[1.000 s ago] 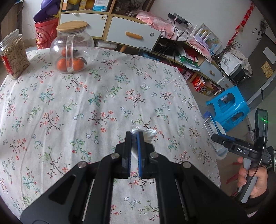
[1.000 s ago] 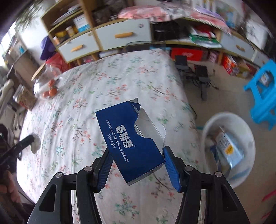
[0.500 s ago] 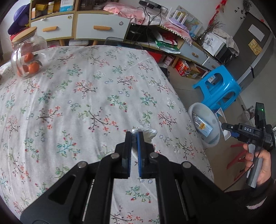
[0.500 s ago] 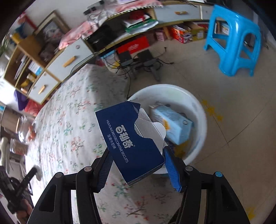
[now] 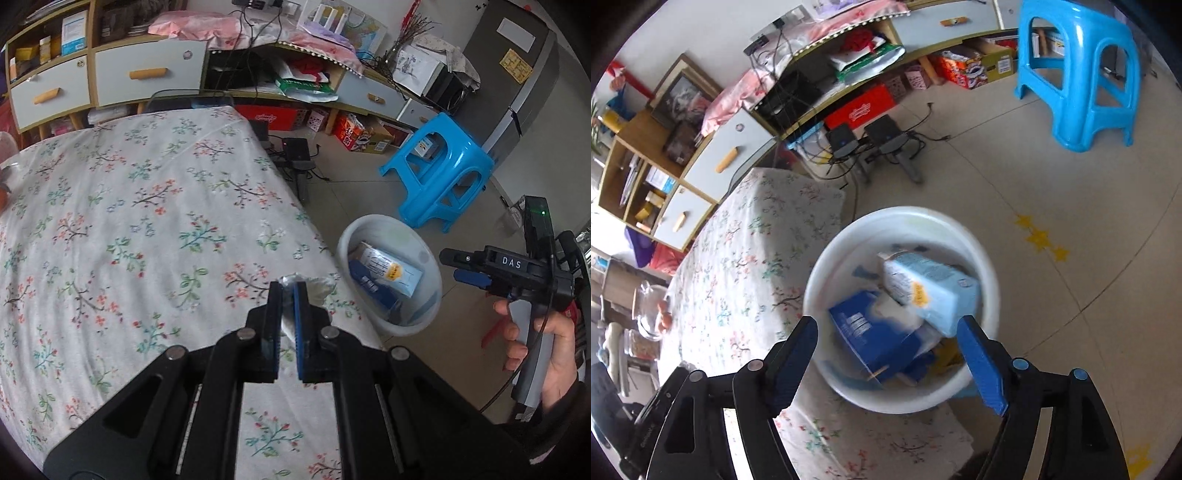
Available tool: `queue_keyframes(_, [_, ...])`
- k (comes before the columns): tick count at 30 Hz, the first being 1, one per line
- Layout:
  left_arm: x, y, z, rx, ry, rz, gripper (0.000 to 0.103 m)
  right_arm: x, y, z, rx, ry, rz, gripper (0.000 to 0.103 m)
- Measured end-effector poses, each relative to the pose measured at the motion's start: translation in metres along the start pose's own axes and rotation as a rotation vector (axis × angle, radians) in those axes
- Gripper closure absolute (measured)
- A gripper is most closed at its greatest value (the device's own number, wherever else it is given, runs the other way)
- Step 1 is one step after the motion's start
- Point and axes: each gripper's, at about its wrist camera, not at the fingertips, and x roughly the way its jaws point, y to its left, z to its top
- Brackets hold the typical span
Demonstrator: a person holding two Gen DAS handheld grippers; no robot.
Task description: Collect trash
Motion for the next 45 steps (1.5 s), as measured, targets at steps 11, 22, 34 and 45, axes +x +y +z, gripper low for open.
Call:
queue_keyframes(11, [0.068, -0.070, 0.012, 0.084, 0.073, -0.043, 0.096, -0.027, -0.043, -0.007, 0.022, -0.015, -0.091, 0.024])
queue_keyframes(22, [0.086, -0.089, 0.018, 0.107, 0.048, -0.061, 0.029, -0.038, -0.050, -0.008, 0.014, -0.036, -0.087, 0.024])
queue_keyframes(34, [0.042, -0.051, -0.006, 0.155, 0.019, 0.144, 0.008, -0.047, -0.022, -0.024, -0.044, -0.060, -0.097, 0.024])
queue_keyframes(45, [-0.030, 0.011, -0.041, 0.065, -0.016, 0.278, 0.001, -0.058, 0.047, -0.075, -0.243, -0.127, -0.108, 0.023])
